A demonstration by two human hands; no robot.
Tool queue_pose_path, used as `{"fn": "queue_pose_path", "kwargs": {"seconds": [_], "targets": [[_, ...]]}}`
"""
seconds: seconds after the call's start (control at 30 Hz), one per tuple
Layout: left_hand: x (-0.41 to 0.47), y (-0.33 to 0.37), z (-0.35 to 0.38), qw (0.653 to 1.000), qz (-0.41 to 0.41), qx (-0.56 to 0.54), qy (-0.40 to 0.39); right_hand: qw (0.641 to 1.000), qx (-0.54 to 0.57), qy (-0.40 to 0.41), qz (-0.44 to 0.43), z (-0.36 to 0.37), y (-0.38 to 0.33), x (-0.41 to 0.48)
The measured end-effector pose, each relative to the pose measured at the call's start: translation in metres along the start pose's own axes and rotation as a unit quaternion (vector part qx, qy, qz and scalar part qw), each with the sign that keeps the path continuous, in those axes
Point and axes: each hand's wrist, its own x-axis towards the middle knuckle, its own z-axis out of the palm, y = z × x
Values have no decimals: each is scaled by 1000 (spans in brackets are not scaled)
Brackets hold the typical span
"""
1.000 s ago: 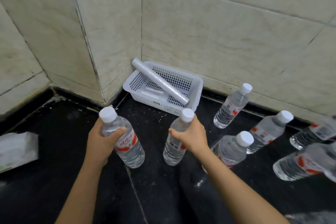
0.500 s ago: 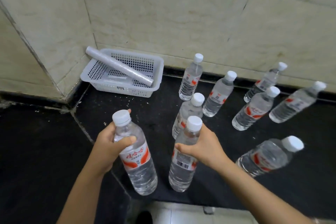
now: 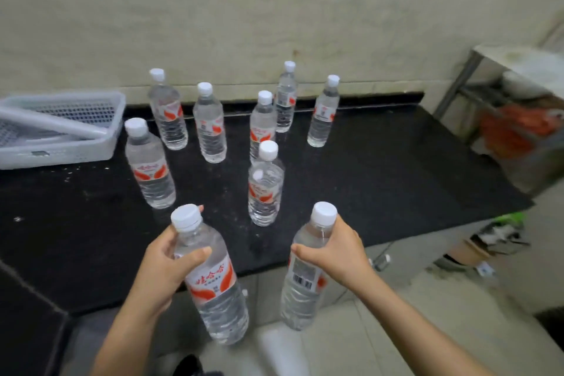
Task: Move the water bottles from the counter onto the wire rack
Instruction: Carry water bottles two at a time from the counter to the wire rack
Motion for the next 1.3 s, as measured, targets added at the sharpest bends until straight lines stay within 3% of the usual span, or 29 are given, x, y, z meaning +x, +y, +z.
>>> {"fn": "queue_pose_path", "kwargs": {"seconds": [0.4,1.0,1.3], "targets": [[5,-9,234,979,-34,-53,-193,961,41,229,147,-170,150,-65],[97,-31,552,935,-69,-71,-341,900,29,343,268,-371,303,2],[79,-41,708,907,-74,-39,-412,861,80,390,316,-458,395,-19]]}}
